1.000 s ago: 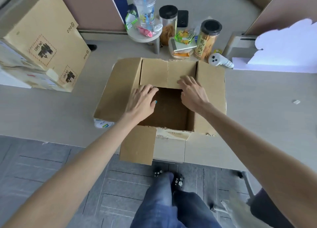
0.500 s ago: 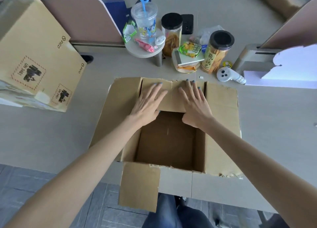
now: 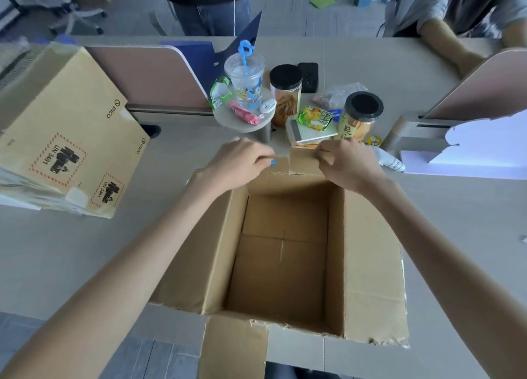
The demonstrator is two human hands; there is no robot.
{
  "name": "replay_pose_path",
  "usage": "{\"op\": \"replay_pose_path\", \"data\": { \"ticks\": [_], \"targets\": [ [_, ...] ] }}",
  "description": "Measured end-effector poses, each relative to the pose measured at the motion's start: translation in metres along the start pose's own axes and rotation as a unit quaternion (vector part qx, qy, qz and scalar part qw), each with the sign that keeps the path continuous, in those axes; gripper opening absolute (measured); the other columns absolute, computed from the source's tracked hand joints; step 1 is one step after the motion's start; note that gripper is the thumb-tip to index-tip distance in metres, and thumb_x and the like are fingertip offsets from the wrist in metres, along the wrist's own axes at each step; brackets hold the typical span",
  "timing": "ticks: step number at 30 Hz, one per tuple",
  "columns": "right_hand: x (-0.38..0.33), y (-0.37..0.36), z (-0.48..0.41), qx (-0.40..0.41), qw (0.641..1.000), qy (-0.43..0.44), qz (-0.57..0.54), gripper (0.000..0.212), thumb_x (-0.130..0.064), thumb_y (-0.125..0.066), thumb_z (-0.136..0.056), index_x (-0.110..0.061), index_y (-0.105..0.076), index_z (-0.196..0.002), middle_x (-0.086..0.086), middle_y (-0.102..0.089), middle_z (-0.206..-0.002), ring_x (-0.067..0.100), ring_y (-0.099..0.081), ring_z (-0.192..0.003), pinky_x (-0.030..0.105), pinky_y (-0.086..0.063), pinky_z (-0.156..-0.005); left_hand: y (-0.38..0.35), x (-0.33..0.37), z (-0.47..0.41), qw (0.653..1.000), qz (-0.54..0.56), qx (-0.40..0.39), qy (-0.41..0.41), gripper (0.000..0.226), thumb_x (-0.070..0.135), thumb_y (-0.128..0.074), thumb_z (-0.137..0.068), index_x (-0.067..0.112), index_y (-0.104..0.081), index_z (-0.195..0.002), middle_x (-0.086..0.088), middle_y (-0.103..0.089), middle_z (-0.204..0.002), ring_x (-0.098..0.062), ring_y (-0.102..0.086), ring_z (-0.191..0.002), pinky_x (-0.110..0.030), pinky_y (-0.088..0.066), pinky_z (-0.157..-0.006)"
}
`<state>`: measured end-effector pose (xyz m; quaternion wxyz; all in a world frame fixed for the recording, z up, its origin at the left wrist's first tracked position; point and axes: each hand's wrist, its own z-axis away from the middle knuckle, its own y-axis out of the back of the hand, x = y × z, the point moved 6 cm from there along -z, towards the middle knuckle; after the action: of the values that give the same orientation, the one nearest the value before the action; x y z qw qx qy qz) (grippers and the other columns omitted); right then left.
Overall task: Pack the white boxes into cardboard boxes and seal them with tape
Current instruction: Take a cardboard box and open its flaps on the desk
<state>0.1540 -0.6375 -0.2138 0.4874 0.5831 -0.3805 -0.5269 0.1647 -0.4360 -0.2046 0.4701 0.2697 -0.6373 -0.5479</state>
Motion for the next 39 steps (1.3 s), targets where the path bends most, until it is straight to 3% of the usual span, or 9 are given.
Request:
{"op": "replay_pose_path", "data": {
  "ticks": [3,7,10,17,21,26,31,35,39],
  "targets": [
    [0.002,-0.001,-0.017,0.079,0.996,0.019,0.028,0.053,-0.034,-0.066,-0.09,-0.016,-0.049,-0.137,0.01,-0.063,-0.127,0.033,-0.058,-0.11,0.038,-0.047,-0.08,0.01,-0.005,-0.029,0.992,-0.015,0.128,-0.013,0.02,0.024,-0.063,-0.094,0.017,-0.071,-0.111,-0.004,-0.073,-0.103,-0.028,-0.061,-0.098,-0.029,-0.032,-0.086],
    [0.013,-0.016,-0.036,0.158,0.986,0.019,0.043,0.076,-0.027,-0.073,-0.085,-0.007,-0.034,-0.148,0.014,-0.04,-0.151,0.031,-0.032,-0.142,0.043,-0.024,-0.119,-0.025,-0.025,-0.061,0.994,-0.056,0.093,0.006,0.08,0.039,-0.065,-0.09,0.017,-0.025,-0.155,-0.007,-0.025,-0.16,-0.027,-0.019,-0.147,-0.045,-0.009,-0.118],
    [0.02,-0.039,-0.043,0.1,0.994,0.005,0.038,0.088,-0.03,-0.068,-0.089,-0.012,-0.015,-0.156,0.012,-0.014,-0.163,0.028,-0.008,-0.151,0.041,-0.006,-0.123,-0.037,-0.026,-0.068,0.991,-0.088,0.101,-0.003,0.103,0.048,-0.066,-0.087,0.013,0.0,-0.158,-0.007,0.004,-0.166,-0.03,0.004,-0.152,-0.05,0.004,-0.12],
    [0.025,-0.103,-0.004,0.01,1.0,0.022,0.008,0.074,-0.035,-0.048,-0.099,-0.018,-0.006,-0.158,0.003,0.003,-0.164,0.02,0.006,-0.151,0.039,0.001,-0.124,-0.105,-0.026,-0.037,0.991,-0.121,0.007,-0.056,0.092,0.052,-0.055,-0.093,0.021,0.002,-0.158,-0.004,0.012,-0.165,-0.023,0.012,-0.152,-0.048,0.005,-0.121],
    [0.032,-0.12,0.011,0.003,0.997,0.037,0.067,0.072,-0.033,-0.055,-0.095,-0.017,-0.021,-0.156,0.006,-0.021,-0.162,0.024,-0.017,-0.15,0.042,-0.008,-0.124,-0.132,-0.026,-0.013,0.99,-0.129,-0.019,-0.056,0.087,0.053,-0.053,-0.094,0.025,-0.002,-0.159,-0.002,0.001,-0.166,-0.023,0.001,-0.153,-0.047,-0.003,-0.123],
    [0.032,-0.118,0.013,0.041,0.997,0.036,0.06,0.039,-0.027,-0.06,-0.086,-0.019,-0.054,-0.124,0.002,-0.061,-0.116,0.026,-0.056,-0.109,0.036,-0.038,-0.102,-0.135,-0.021,-0.006,0.986,-0.158,0.0,-0.056,0.072,0.046,-0.06,-0.091,0.025,-0.026,-0.151,-0.001,-0.042,-0.142,-0.026,-0.042,-0.128,-0.044,-0.025,-0.113],
    [0.029,-0.118,0.013,0.009,0.995,0.034,0.093,0.042,-0.031,-0.058,-0.088,-0.019,-0.049,-0.128,0.003,-0.057,-0.121,0.026,-0.053,-0.112,0.037,-0.036,-0.103,-0.13,-0.018,-0.009,0.988,-0.148,-0.028,-0.041,0.069,0.041,-0.057,-0.094,0.026,-0.023,-0.152,-0.001,-0.038,-0.144,-0.026,-0.037,-0.13,-0.043,-0.018,-0.116],
    [0.021,-0.11,0.014,-0.052,0.992,0.034,0.111,0.057,-0.034,-0.051,-0.094,-0.017,-0.032,-0.145,0.005,-0.041,-0.144,0.026,-0.037,-0.134,0.04,-0.018,-0.119,-0.117,-0.017,-0.008,0.989,-0.122,-0.089,-0.01,0.074,0.032,-0.055,-0.098,0.026,-0.011,-0.157,0.002,-0.019,-0.162,-0.021,-0.018,-0.148,-0.046,-0.003,-0.123],
    [0.001,-0.085,0.023,-0.051,0.994,0.038,0.091,0.056,-0.025,-0.05,-0.095,-0.015,-0.03,-0.147,0.006,-0.032,-0.153,0.025,-0.031,-0.141,0.041,-0.012,-0.121,-0.087,-0.009,0.013,0.995,-0.094,-0.023,0.016,0.056,0.022,-0.051,-0.099,0.023,-0.033,-0.152,0.002,-0.028,-0.161,-0.017,-0.027,-0.146,-0.037,-0.008,-0.122]
  ]
}}
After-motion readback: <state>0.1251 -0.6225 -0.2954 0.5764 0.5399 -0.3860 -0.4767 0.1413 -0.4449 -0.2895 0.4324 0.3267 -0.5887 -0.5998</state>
